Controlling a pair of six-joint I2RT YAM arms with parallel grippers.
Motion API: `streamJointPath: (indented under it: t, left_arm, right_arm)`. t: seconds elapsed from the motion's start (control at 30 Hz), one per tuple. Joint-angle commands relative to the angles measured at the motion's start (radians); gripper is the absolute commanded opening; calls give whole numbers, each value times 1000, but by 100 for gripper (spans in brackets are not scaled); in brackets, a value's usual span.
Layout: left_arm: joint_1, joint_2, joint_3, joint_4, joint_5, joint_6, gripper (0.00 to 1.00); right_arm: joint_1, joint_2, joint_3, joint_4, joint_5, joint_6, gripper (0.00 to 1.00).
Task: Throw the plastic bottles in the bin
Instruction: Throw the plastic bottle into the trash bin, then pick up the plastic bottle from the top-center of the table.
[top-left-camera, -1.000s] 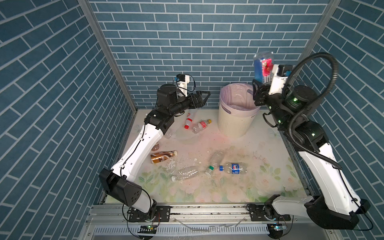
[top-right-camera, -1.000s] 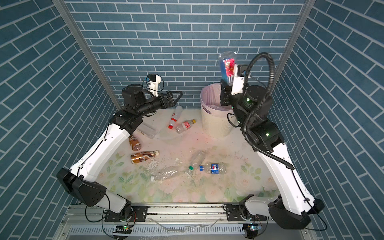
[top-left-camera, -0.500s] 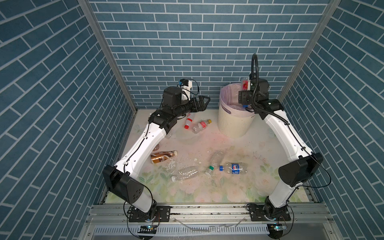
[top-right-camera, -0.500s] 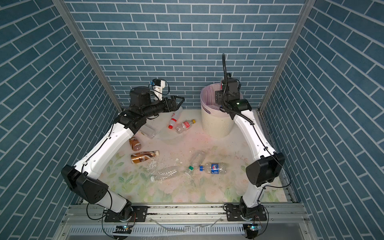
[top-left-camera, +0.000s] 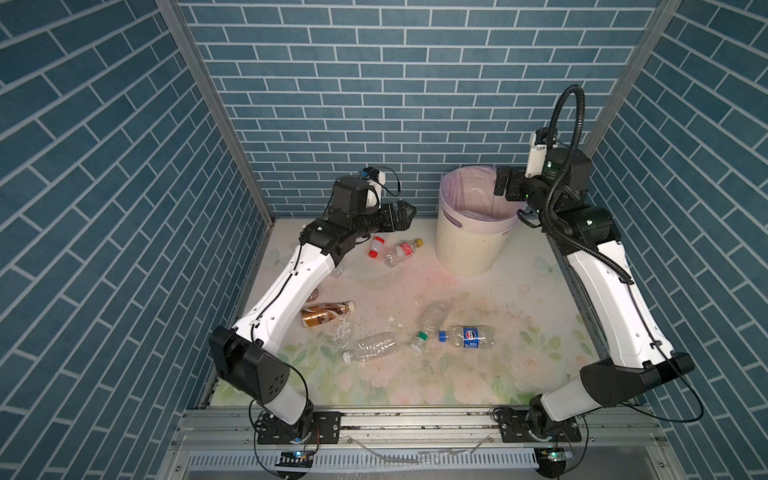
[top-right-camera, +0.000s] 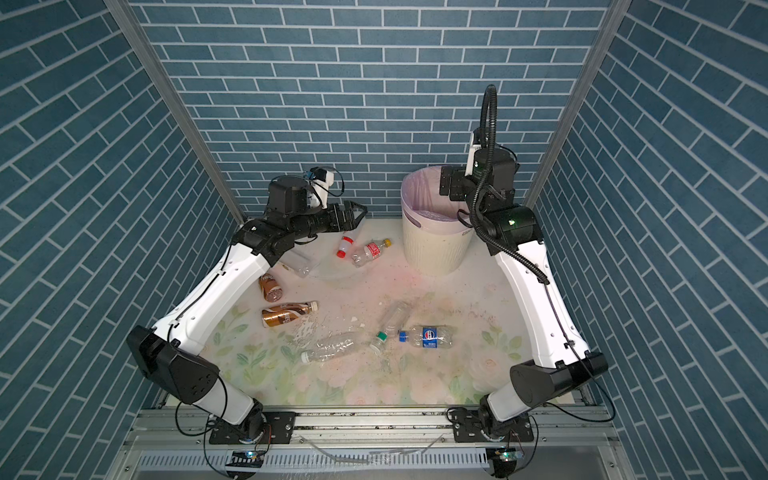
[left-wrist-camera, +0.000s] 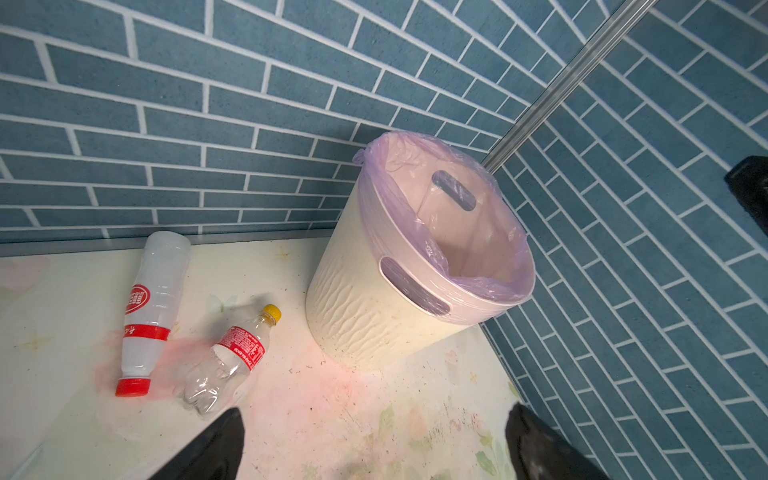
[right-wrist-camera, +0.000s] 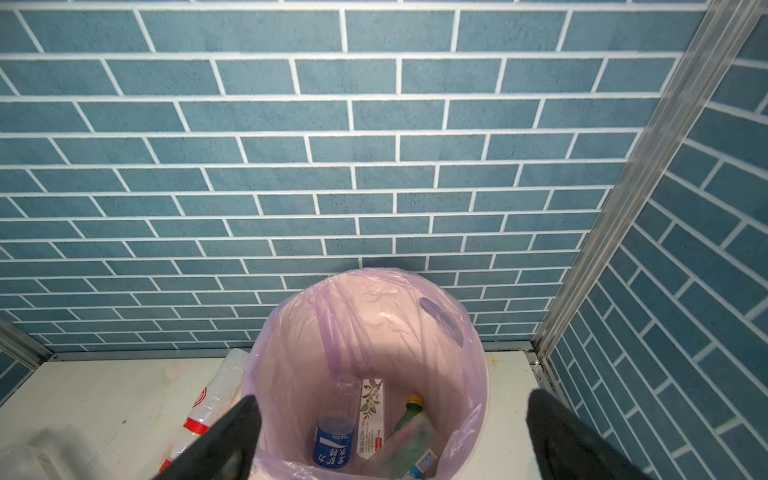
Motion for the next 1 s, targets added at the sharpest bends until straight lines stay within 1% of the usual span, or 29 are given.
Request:
streamJointPath:
  t: [0.0, 0.17, 0.3, 0.47, 0.6, 0.77, 0.87, 0.97]
  left_arm:
    - [13, 9, 42, -109, -58, 54, 99]
    - [88, 17, 38, -235, -62, 54, 99]
    - [136, 2, -41, -251, -49, 53, 99]
    - [148, -13, -129, -262, -65, 72, 99]
    - [154, -20, -191, -288, -85, 90, 99]
    - [159, -5, -234, -313, -127, 126, 99]
    - [159, 24, -236, -286, -102, 137, 99]
    - [157, 77, -200, -264, -62, 143, 99]
  right_arm:
    - [26, -21, -31, 25, -59, 12, 99]
    - [109, -50, -117, 78, -108, -15, 99]
    - [199, -48, -190, 109, -128, -20, 99]
    - [275, -17, -292, 133, -164, 25, 99]
    - [327, 10, -368, 160, -170, 58, 99]
    - [357, 14, -460, 189, -176, 100, 99]
    - [359, -5, -522, 197, -160, 116, 99]
    - [359, -33, -574, 191, -128, 121, 99]
